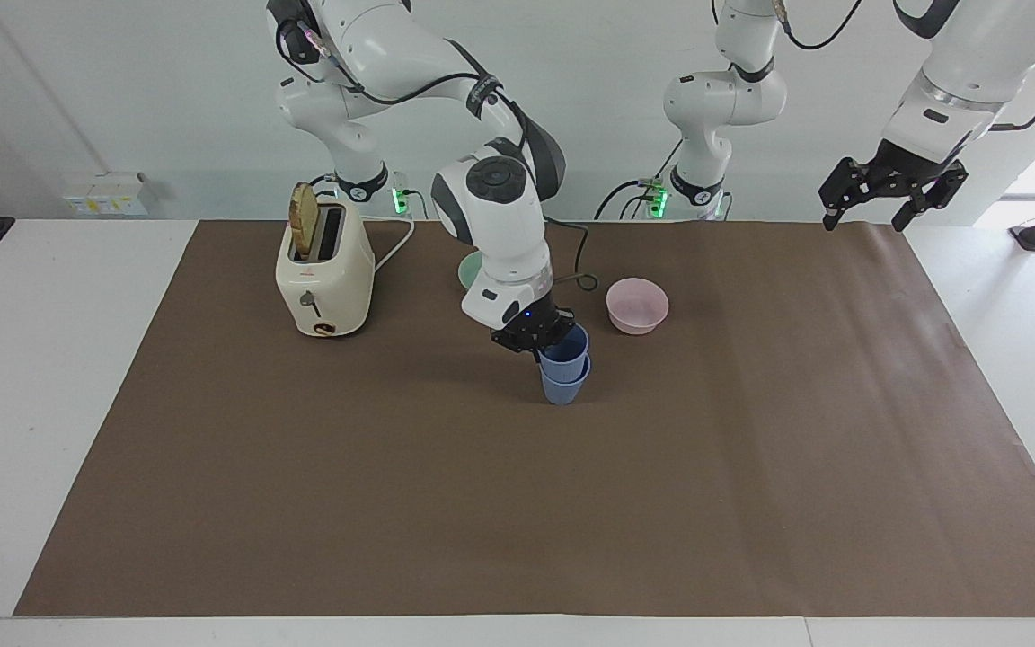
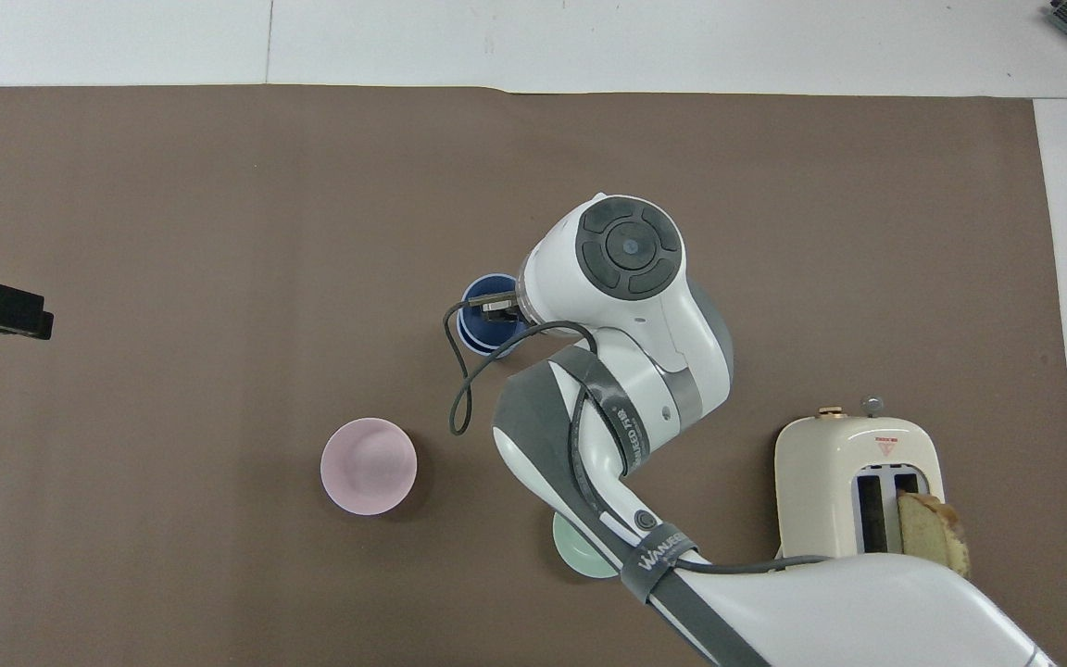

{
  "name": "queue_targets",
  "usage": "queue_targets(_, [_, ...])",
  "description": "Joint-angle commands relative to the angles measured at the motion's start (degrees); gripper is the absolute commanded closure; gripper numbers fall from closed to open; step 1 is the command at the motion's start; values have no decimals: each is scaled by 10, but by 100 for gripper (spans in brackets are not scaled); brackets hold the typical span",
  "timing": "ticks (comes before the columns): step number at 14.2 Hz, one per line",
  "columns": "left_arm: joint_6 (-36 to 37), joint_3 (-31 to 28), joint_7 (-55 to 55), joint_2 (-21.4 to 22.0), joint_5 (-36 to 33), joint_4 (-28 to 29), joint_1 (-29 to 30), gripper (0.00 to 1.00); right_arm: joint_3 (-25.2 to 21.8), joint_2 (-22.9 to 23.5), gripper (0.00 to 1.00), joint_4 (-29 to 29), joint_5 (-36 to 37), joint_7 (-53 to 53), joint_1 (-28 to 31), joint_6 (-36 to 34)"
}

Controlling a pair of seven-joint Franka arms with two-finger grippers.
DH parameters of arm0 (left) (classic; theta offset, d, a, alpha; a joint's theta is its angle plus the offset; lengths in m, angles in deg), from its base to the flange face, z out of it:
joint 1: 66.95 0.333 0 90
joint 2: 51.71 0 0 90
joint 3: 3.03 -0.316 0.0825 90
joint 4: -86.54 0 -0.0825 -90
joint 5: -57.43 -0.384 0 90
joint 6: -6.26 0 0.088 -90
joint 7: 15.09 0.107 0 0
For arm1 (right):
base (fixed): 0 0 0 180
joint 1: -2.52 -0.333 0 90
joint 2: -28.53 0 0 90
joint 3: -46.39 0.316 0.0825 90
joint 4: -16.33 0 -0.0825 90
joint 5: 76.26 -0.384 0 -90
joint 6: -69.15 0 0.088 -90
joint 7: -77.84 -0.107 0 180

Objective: Stack blue cups with both arms
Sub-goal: 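Lower the held cup into the placed blue cup and open the right gripper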

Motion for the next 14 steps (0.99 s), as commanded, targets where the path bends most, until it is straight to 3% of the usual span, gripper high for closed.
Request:
queue_targets(1, [10, 5, 2, 3, -6, -3, 8, 0, 3, 0, 85, 0, -3, 9, 0, 6])
queue_targets(2, [10, 5, 2, 3, -6, -3, 7, 0, 3, 0, 16, 0, -3, 7, -1, 5])
queue_targets(3, [10, 5, 2, 3, -5, -3, 7, 0, 2, 0, 0, -4, 1, 8, -2, 6])
queue_targets(10, [10, 5, 2, 3, -6, -3, 7, 0, 1, -4, 0, 1, 17, 10, -4, -19])
queue_targets(14, [10, 5, 2, 3, -5, -3, 8, 0, 0, -66, 0, 3, 32, 64, 41, -120])
